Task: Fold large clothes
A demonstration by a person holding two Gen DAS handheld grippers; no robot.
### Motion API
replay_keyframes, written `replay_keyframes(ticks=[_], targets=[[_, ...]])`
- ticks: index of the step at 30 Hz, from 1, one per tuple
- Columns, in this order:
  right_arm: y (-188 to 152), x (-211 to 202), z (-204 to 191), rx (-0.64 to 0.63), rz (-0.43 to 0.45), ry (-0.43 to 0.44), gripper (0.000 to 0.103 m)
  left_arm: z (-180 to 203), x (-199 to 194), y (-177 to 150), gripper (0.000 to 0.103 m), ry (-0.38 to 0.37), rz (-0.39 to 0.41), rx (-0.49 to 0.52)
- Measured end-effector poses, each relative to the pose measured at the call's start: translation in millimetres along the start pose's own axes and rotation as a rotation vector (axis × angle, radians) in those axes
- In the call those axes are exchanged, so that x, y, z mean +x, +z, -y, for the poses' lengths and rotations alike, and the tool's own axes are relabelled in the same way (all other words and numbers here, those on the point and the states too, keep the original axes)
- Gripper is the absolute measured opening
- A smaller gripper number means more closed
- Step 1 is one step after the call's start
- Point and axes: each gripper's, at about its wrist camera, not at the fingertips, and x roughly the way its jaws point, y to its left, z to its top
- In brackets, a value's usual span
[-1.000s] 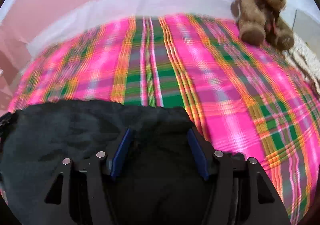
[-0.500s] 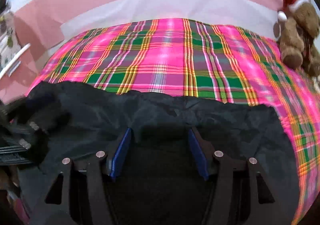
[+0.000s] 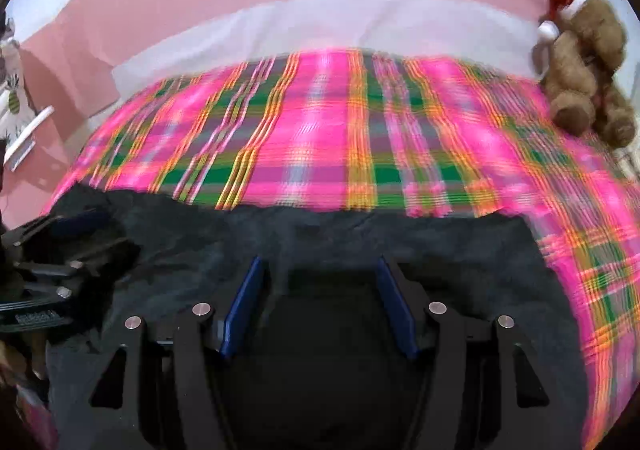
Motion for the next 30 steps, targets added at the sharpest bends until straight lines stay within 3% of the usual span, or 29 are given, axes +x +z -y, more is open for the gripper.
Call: replay_keyframes(ticks=[3, 6, 9, 17, 21, 26, 30], targets=[[6, -8, 36, 0.043, -0.002, -0.075, 0.059, -26, -11, 5, 0.086, 0.078, 0.028, 0.02], [-2, 15, 69, 0.09, -0.084, -0.132, 0.059, -58, 5, -1, 0.086, 0.149, -0.023, -0.019], [-15, 33, 85, 0.158, -0.101, -0.083, 0.059, -76, 19, -12, 0.086, 0.089, -0.023, -0.113], [-21, 52, 85, 0.161, -0.095, -0.119, 0.059, -80, 43, -20, 0.086, 0.05, -0.014, -0.167], [-14, 37, 84, 0.163, -0.109, -0.136, 0.059, -81, 24, -12, 0.085, 0.064, -0.033, -0.164], [-21, -17, 90, 0.171, -0.035, -0.129, 0.059, -94, -19, -19, 0.085, 0.028, 0.038, -0.173], [-47, -10, 100, 0.177, -0.046, -0.136, 0.059, -107, 1, -38, 0.086, 0.022, 0.003, -0.213]])
